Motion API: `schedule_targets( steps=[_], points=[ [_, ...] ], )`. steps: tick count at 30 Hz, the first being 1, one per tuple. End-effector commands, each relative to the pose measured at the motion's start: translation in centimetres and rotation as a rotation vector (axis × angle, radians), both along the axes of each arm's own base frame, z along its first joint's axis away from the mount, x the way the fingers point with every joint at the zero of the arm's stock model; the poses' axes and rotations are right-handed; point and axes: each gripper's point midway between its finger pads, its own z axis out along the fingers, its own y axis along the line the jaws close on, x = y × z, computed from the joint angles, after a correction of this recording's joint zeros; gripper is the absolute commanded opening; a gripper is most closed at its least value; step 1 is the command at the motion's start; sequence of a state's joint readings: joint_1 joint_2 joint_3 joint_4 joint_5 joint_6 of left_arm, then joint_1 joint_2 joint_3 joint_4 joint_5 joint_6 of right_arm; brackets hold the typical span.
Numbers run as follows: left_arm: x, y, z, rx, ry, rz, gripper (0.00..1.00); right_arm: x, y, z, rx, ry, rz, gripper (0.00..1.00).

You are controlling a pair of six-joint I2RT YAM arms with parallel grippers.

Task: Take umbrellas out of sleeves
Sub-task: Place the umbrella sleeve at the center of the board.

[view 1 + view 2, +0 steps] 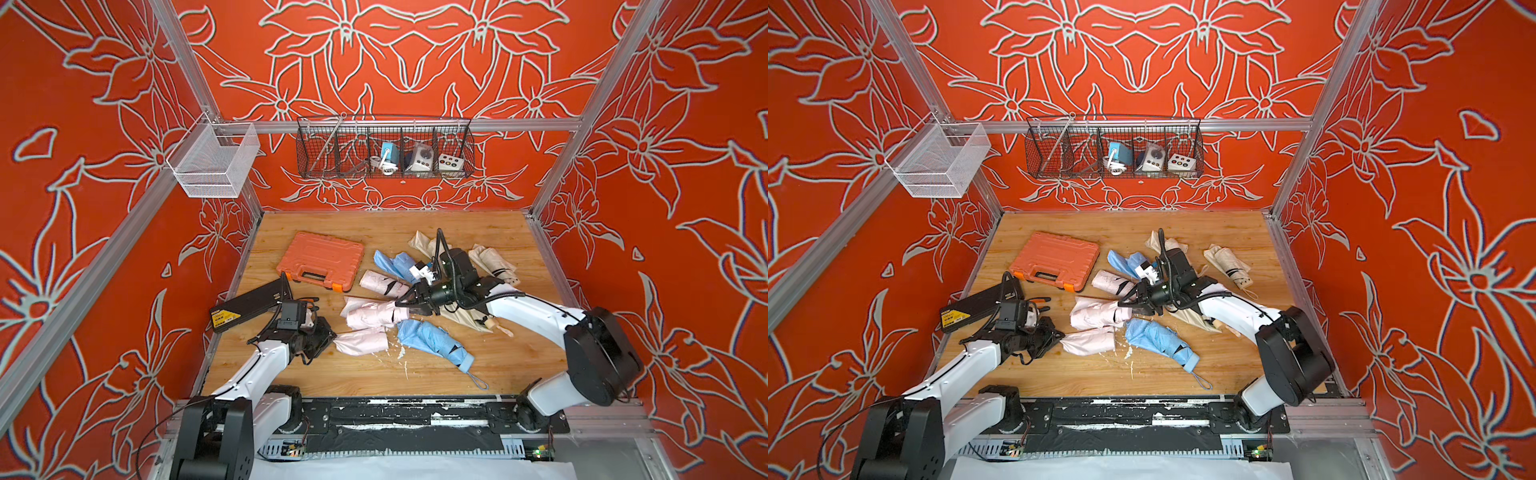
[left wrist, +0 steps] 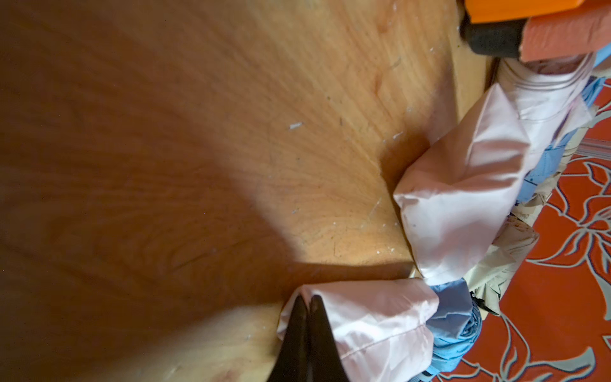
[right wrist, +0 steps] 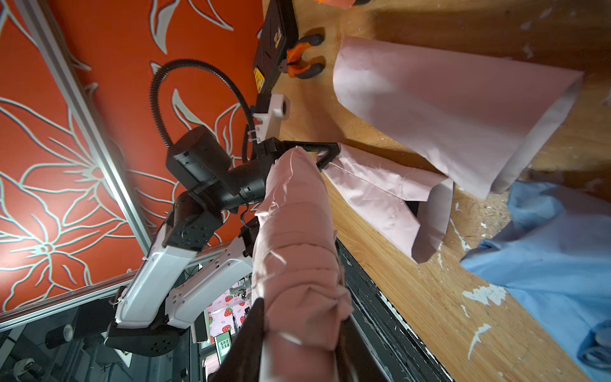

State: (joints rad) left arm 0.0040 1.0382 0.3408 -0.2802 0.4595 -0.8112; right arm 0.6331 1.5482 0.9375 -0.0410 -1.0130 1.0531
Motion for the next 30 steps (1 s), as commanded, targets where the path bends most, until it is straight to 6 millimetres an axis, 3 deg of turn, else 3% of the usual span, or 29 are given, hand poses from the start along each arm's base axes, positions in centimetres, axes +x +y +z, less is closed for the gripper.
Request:
schedule_targets(
  steps=[1,11,23,30],
  points=[
    [0.1,-0.2,0.1,-0.01,-0.008,-0.019,0.0,-0.5,1.4,0.5,0.07,-0.045,0.073,0.02],
    [0.1,-0.4,0.1,-0.018,-0.012,-0.028,0.0,-0.3,3.3,-3.3,0.043,-0.011,0.113,0.01],
    [0.5,-0.1,0.3,-0.006,-0.012,-0.03,0.02,-1.3,3.1,-7.8,-0.029,0.021,0.145,0.01],
    [0.9,-0.1,1.0,-0.019,-0.022,-0.032,0.66,-1.4,2.8,-8.9,-0.05,0.002,0.127,0.01]
  ],
)
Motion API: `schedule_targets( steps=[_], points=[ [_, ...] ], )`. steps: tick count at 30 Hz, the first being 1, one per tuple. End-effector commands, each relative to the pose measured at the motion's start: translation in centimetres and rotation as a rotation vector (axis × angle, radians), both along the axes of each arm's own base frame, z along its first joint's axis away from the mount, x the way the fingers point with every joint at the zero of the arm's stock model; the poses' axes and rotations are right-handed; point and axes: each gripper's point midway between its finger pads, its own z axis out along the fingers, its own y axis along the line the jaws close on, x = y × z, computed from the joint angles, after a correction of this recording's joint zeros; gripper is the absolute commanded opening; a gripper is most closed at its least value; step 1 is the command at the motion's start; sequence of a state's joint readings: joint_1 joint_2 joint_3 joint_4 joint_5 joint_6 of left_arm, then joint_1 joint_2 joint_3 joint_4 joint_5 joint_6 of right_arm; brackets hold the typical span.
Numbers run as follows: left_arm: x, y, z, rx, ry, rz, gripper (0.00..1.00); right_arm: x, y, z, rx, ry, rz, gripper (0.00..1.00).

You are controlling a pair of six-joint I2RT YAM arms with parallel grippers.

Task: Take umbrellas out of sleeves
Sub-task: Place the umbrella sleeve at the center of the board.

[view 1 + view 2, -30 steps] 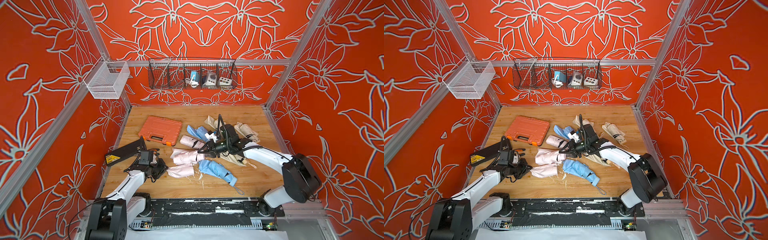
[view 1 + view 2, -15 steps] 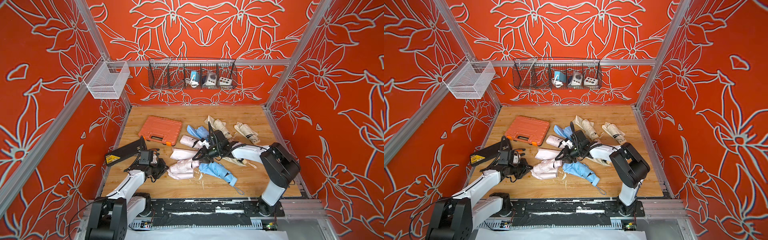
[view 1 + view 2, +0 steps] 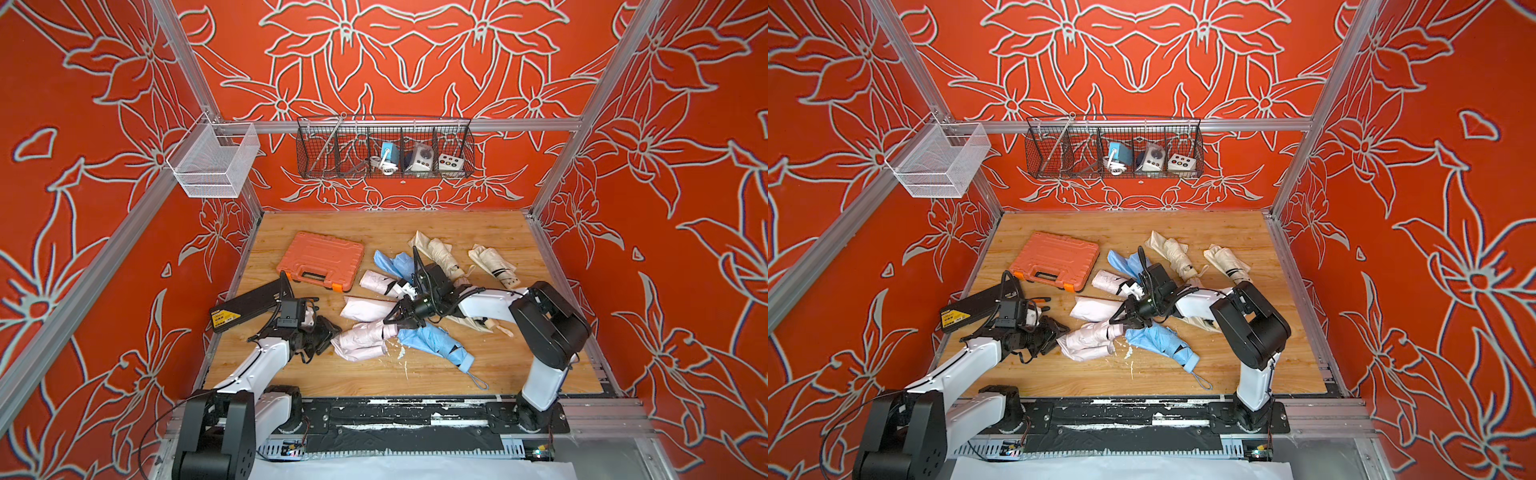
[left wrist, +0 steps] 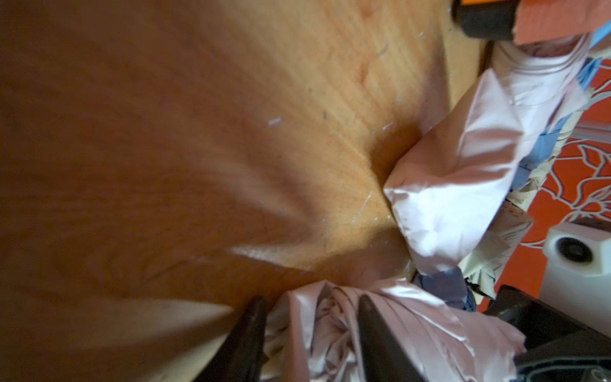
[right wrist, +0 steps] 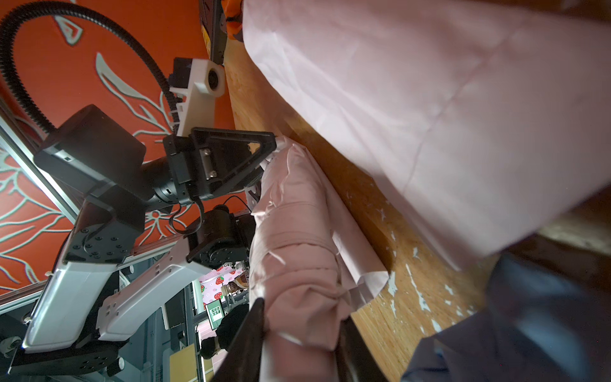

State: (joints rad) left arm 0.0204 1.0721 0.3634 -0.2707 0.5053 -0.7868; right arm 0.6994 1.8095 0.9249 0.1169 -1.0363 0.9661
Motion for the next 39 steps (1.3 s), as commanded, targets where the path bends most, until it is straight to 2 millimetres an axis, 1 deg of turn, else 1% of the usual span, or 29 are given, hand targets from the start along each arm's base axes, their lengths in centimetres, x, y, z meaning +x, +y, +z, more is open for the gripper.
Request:
schedule_targets(
  steps=[1,3,6,9,11,14,17,20,26,30,33,39],
  points=[
    [0.5,0.2,0.7,0.011,-0.018,-0.01,0.72,-0.4,0.0,-1.0,-0.011,-0.028,0.007,0.01],
    [1.1,0.6,1.5,0.031,-0.039,-0.015,0.8,-0.3,-0.3,-1.1,-0.023,-0.046,-0.013,0.01],
    [2.3,1.5,2.9,0.104,-0.073,-0.04,0.88,-0.1,-0.5,-1.3,-0.027,-0.072,-0.048,0.01],
    [3.6,1.5,4.6,0.125,-0.124,-0.077,0.91,0.1,-0.6,-1.5,-0.036,-0.095,-0.085,0.01],
    [4.1,1.5,5.4,0.133,-0.139,-0.098,0.92,0.0,-0.4,-1.6,-0.032,-0.105,-0.107,0.01],
    [4.5,0.7,6.4,0.094,-0.162,-0.136,0.93,-0.1,-0.5,-1.9,-0.045,-0.118,-0.127,0.01],
    [4.1,-0.9,6.5,0.0,-0.171,-0.183,0.93,-0.4,-0.3,-2.4,-0.06,-0.122,-0.137,0.04],
    [3.6,-1.8,6.3,-0.046,-0.163,-0.212,0.93,-0.6,0.0,-3.0,-0.066,-0.121,-0.135,0.06],
    [3.3,-2.4,6.5,-0.04,-0.157,-0.259,0.94,-0.7,0.4,-4.4,-0.072,-0.103,-0.146,0.11],
    [3.4,-2.9,6.9,-0.057,-0.168,-0.276,0.94,-0.8,1.0,-4.7,-0.074,-0.098,-0.135,0.15],
    [3.5,-3.2,7.1,-0.069,-0.174,-0.285,0.94,-0.8,1.2,-4.9,-0.081,-0.097,-0.127,0.21],
    [3.2,-3.7,7.0,-0.079,-0.176,-0.305,0.95,-1.0,1.7,-5.3,-0.091,-0.098,-0.117,0.25]
  ],
)
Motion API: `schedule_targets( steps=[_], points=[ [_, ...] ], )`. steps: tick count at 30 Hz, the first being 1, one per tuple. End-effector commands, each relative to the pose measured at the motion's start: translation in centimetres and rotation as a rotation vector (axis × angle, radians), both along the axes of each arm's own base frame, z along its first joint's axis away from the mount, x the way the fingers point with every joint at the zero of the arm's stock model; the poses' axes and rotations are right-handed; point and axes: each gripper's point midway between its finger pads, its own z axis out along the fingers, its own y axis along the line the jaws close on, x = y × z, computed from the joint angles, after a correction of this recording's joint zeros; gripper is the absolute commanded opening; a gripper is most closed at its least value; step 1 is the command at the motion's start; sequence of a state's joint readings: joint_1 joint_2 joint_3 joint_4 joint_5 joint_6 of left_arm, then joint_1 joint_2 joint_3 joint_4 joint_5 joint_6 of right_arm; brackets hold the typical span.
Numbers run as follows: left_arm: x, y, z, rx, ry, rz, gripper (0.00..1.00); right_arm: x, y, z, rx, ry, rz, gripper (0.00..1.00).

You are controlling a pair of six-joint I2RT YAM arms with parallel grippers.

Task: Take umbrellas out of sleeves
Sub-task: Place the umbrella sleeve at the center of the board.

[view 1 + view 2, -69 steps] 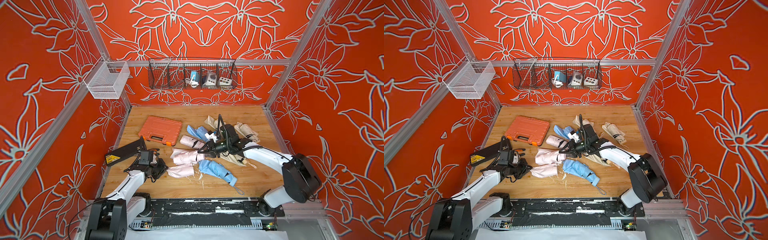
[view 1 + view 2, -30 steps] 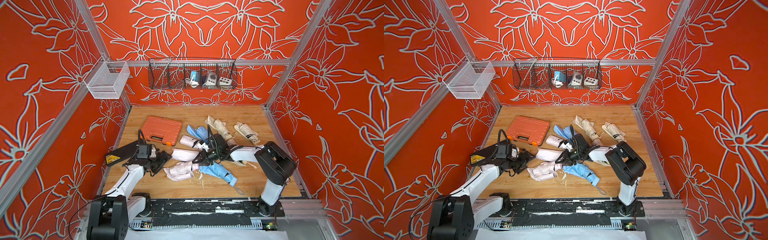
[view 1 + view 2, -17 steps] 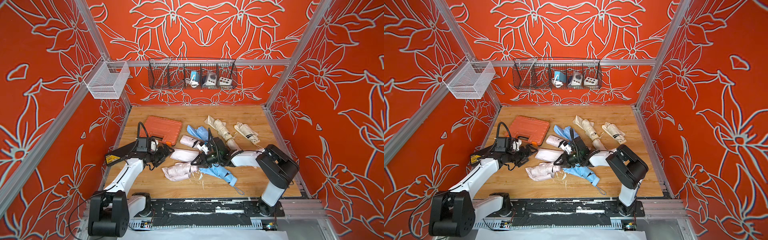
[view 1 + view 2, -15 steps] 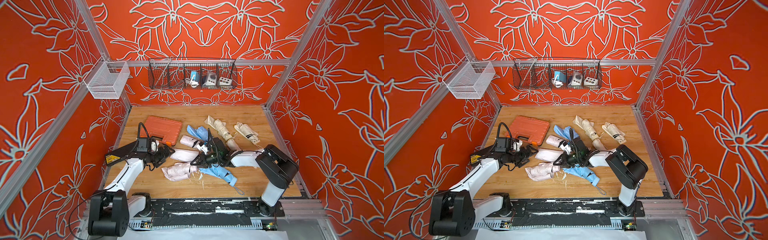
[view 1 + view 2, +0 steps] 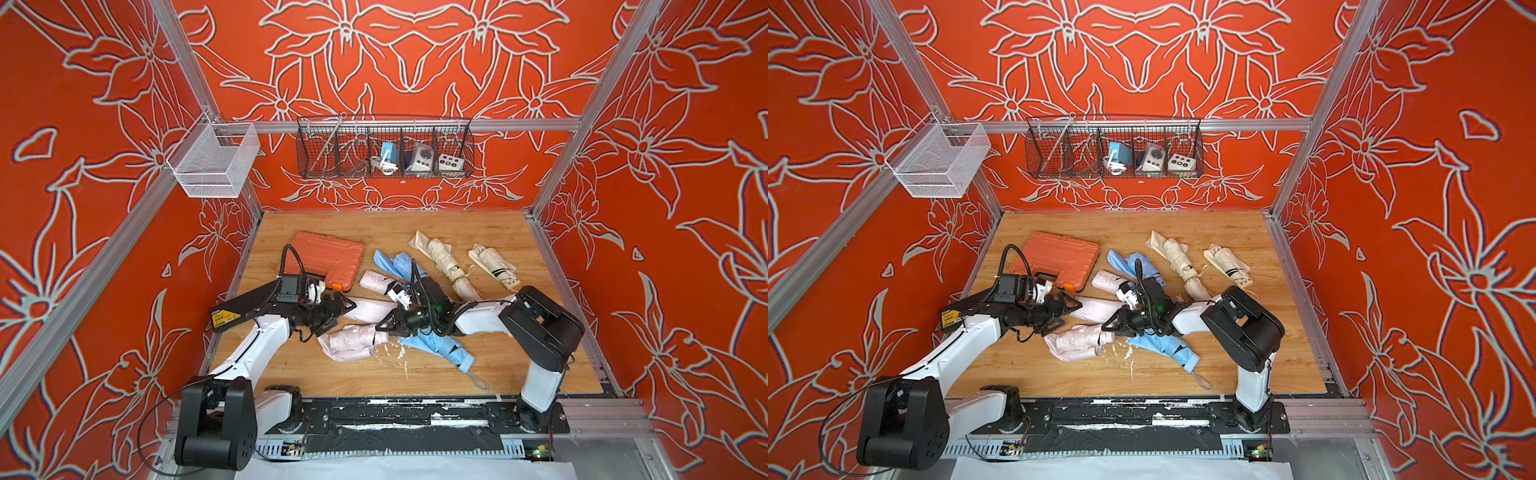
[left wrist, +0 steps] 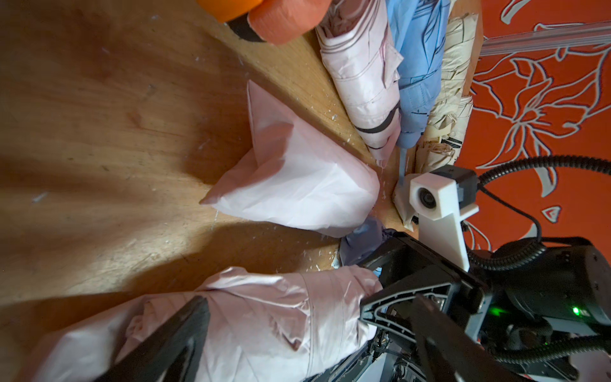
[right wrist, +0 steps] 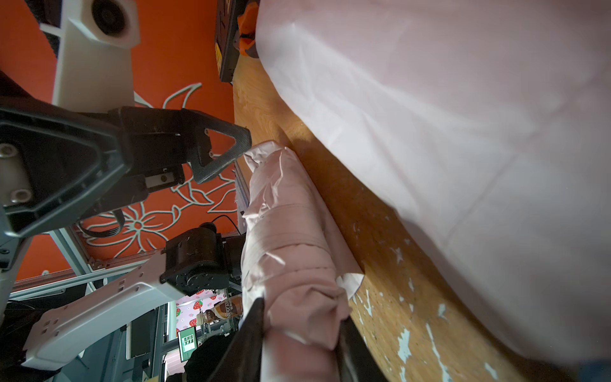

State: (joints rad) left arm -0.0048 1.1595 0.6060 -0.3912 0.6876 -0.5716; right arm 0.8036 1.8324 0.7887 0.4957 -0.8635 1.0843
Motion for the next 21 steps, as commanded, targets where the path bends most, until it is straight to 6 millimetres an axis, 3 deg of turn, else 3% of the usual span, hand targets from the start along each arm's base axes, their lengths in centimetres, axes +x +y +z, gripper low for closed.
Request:
schedule_targets(
  steps=[1,10,21],
  points=[
    [-0.1,-0.5,0.4,-0.012,-0.018,-0.038,0.95,-0.1,-0.5,-3.4,-0.126,0.041,-0.051,0.27],
    [-0.3,-0.6,0.5,-0.008,-0.028,-0.058,0.95,-0.6,0.4,-4.1,-0.146,0.05,-0.033,0.47],
    [-0.8,-0.4,0.4,0.014,-0.036,-0.077,0.95,-1.3,1.2,-4.4,-0.159,0.053,-0.012,0.59]
  ],
)
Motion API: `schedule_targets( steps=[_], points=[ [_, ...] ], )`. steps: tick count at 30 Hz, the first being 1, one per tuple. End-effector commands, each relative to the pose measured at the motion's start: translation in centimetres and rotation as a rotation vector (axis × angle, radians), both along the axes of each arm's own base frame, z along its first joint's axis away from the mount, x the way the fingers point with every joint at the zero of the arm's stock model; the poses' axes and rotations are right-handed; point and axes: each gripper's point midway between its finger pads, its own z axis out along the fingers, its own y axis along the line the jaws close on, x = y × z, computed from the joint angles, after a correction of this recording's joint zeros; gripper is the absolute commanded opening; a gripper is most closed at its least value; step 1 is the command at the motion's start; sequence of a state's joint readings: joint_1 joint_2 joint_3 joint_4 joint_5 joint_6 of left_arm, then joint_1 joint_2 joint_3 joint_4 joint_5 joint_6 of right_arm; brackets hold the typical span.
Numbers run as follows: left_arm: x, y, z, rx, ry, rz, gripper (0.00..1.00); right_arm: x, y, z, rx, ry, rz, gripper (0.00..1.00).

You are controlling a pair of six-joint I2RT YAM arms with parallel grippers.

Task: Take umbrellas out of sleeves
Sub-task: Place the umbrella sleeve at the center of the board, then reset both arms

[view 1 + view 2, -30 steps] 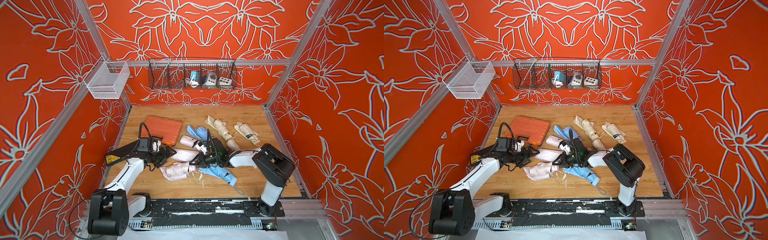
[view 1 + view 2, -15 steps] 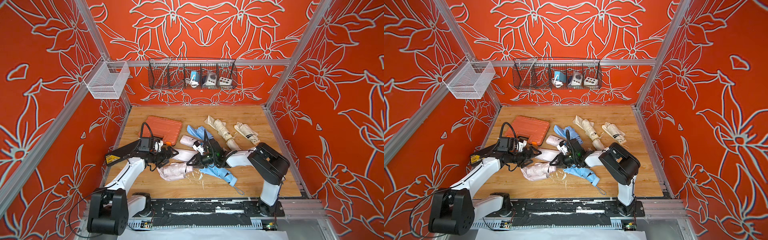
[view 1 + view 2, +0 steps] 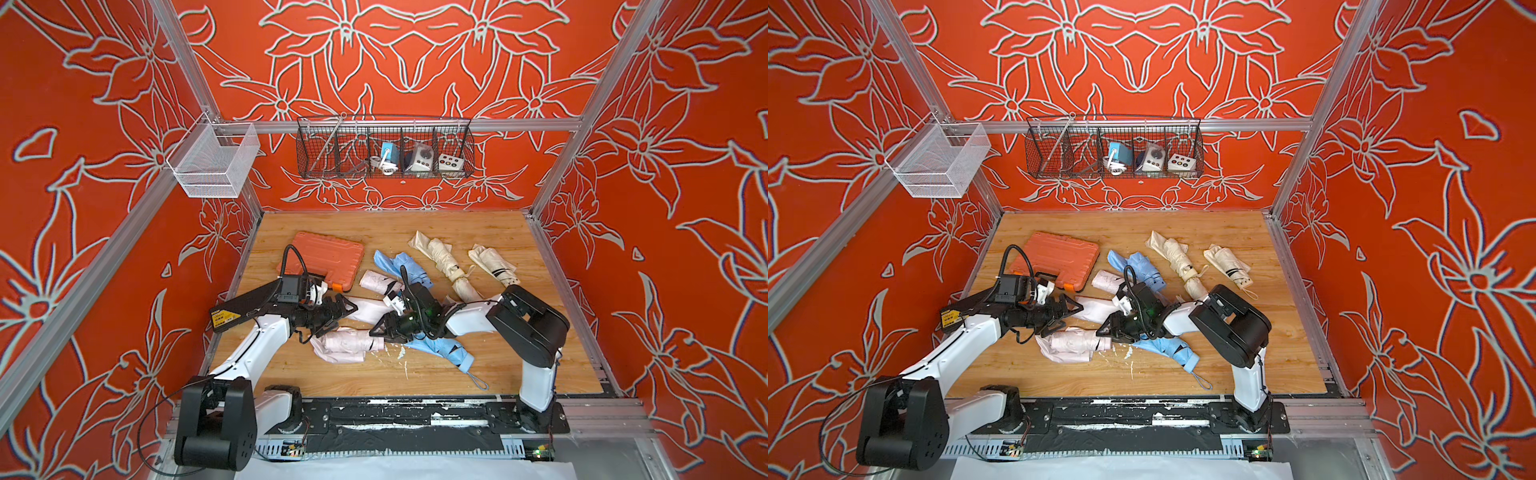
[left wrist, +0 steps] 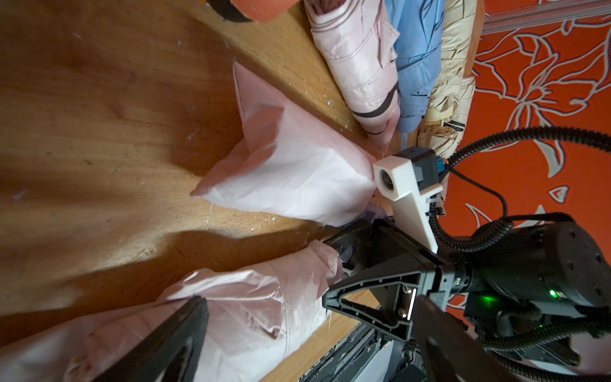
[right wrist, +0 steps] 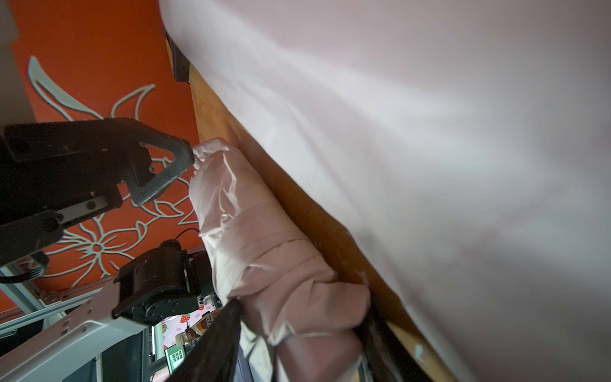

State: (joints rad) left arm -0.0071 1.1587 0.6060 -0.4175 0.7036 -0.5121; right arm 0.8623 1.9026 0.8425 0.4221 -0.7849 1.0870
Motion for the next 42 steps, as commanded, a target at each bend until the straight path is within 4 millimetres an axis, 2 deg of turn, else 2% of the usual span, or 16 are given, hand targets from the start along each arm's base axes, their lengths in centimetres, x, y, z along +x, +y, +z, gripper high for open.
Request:
schedule_targets(
  steps=[1,4,7,8,10,17,19,21,28,35,38,42],
  points=[
    [-0.2,-0.2,0.5,0.003,-0.022,-0.027,0.96,-0.4,-0.1,-1.5,-0.06,0.022,-0.005,0.61],
    [-0.3,-0.2,0.5,0.006,-0.025,-0.029,0.96,-0.5,0.0,-1.4,-0.075,0.007,0.005,0.68],
    [-0.3,-0.1,0.6,0.01,-0.026,-0.031,0.96,-0.8,-0.3,-1.1,-0.119,-0.021,0.033,0.72],
    [-0.3,-0.1,0.6,0.011,-0.028,-0.032,0.96,-0.9,-0.3,-0.8,-0.135,-0.04,0.05,0.78],
    [-0.3,-0.1,0.6,0.01,-0.028,-0.031,0.96,-1.2,-0.4,-0.4,-0.184,-0.076,0.085,0.83],
    [-0.4,-0.1,0.8,0.004,-0.039,-0.027,0.96,-1.9,-1.8,0.3,-0.346,-0.196,0.164,0.86],
    [-0.4,-0.1,0.9,0.005,-0.048,-0.028,0.96,-1.8,-2.3,0.6,-0.382,-0.232,0.17,0.98],
    [-0.3,-0.1,1.1,0.005,-0.056,-0.028,0.96,-1.7,-2.7,1.3,-0.405,-0.272,0.181,0.99],
    [-0.1,0.1,1.7,0.02,-0.09,-0.013,0.96,-1.9,-3.4,5.1,-0.427,-0.385,0.217,0.99],
    [0.6,0.4,1.8,-0.016,-0.111,0.088,0.98,-1.9,-5.4,9.9,-0.434,-0.518,0.225,0.99],
    [1.4,0.3,2.7,-0.027,-0.152,0.135,0.98,-1.8,-6.3,12.1,-0.432,-0.596,0.23,0.98],
    [2.9,-0.4,6.2,-0.024,-0.296,0.19,0.98,-1.5,-7.5,15.0,-0.414,-0.687,0.202,0.99]
  ],
)
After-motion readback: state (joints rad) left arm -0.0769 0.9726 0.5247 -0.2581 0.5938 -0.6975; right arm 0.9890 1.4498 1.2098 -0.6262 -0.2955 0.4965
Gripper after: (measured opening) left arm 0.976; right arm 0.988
